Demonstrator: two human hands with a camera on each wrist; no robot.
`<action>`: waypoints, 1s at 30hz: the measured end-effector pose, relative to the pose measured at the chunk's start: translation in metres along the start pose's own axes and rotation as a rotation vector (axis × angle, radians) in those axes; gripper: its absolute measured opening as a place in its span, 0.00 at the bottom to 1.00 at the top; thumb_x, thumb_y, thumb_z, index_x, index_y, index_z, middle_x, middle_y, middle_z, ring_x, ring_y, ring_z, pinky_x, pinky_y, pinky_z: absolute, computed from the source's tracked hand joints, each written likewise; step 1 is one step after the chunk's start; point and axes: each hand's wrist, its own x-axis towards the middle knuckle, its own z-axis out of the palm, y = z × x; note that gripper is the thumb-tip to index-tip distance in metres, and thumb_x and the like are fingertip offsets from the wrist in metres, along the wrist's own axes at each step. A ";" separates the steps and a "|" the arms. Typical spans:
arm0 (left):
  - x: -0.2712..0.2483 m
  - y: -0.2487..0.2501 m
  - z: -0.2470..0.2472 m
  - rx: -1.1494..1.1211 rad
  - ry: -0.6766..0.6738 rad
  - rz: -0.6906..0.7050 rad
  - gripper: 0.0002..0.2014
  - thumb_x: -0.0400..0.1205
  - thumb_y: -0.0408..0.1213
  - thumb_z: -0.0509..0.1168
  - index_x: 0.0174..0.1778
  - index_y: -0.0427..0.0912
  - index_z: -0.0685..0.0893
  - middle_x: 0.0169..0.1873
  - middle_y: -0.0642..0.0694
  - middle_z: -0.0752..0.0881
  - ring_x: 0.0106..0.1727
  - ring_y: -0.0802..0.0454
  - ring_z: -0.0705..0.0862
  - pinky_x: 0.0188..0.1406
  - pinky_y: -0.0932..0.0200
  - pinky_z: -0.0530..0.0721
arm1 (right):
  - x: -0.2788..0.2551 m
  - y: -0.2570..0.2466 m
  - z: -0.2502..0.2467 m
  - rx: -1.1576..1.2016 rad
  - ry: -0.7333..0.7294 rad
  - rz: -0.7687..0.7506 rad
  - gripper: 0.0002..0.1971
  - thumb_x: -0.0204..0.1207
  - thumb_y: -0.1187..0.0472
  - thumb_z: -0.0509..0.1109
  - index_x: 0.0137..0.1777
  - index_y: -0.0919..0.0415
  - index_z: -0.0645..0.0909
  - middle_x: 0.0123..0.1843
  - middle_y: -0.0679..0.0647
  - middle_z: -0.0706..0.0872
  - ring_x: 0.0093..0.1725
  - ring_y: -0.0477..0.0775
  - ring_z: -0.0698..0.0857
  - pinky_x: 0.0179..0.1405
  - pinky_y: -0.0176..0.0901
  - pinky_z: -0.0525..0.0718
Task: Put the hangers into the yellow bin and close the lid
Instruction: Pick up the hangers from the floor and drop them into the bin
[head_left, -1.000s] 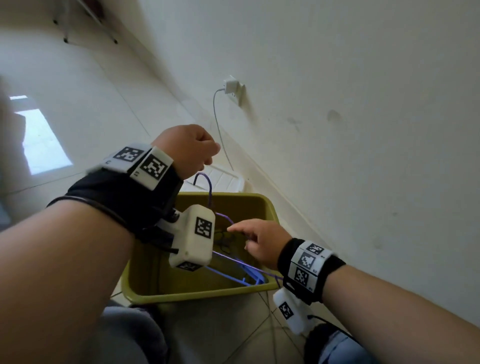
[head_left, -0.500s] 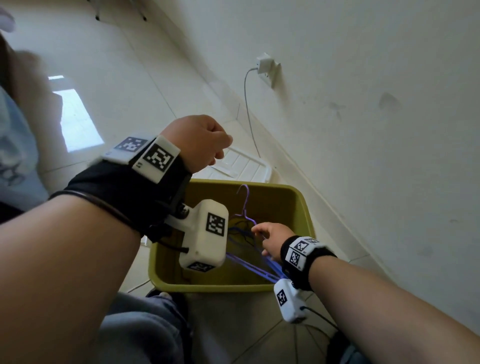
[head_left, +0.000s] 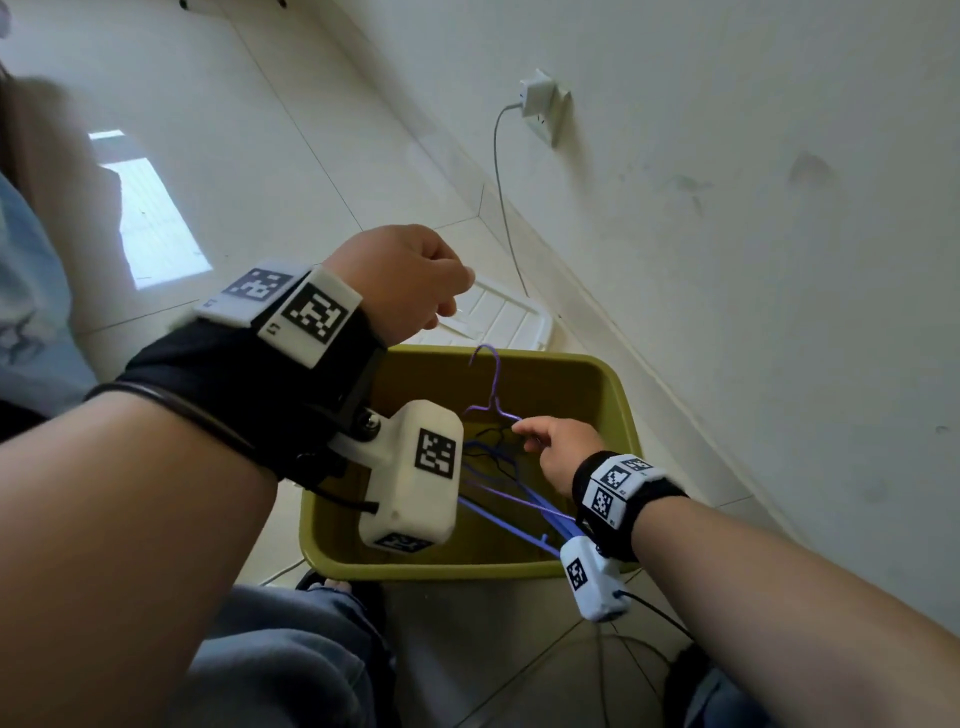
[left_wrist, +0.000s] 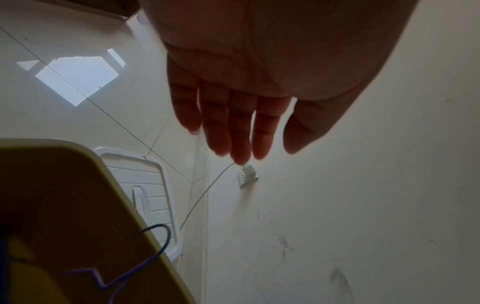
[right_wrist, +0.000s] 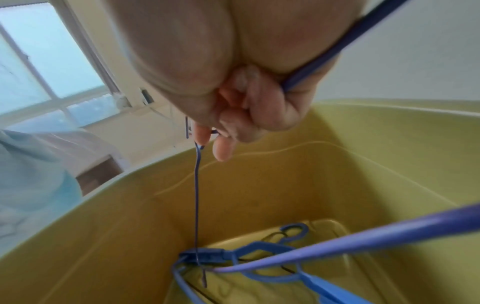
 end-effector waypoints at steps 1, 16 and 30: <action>0.000 0.000 0.000 0.001 0.002 0.002 0.06 0.80 0.42 0.60 0.40 0.47 0.80 0.37 0.51 0.86 0.38 0.53 0.83 0.41 0.57 0.81 | -0.001 -0.001 -0.001 0.023 0.024 -0.025 0.32 0.75 0.79 0.53 0.69 0.47 0.79 0.57 0.48 0.85 0.56 0.50 0.83 0.58 0.41 0.83; -0.001 -0.005 -0.003 0.003 -0.007 -0.009 0.06 0.80 0.42 0.60 0.40 0.48 0.80 0.37 0.51 0.85 0.36 0.55 0.82 0.38 0.60 0.80 | 0.020 -0.005 0.040 0.395 -0.047 0.193 0.26 0.79 0.79 0.52 0.69 0.57 0.79 0.49 0.54 0.82 0.27 0.48 0.75 0.12 0.29 0.72; 0.002 -0.011 0.001 0.021 -0.021 -0.055 0.07 0.80 0.42 0.60 0.44 0.45 0.82 0.37 0.50 0.86 0.39 0.52 0.84 0.44 0.55 0.82 | 0.045 0.013 0.036 0.226 -0.139 0.389 0.25 0.80 0.75 0.55 0.76 0.59 0.71 0.62 0.59 0.84 0.36 0.55 0.81 0.36 0.43 0.80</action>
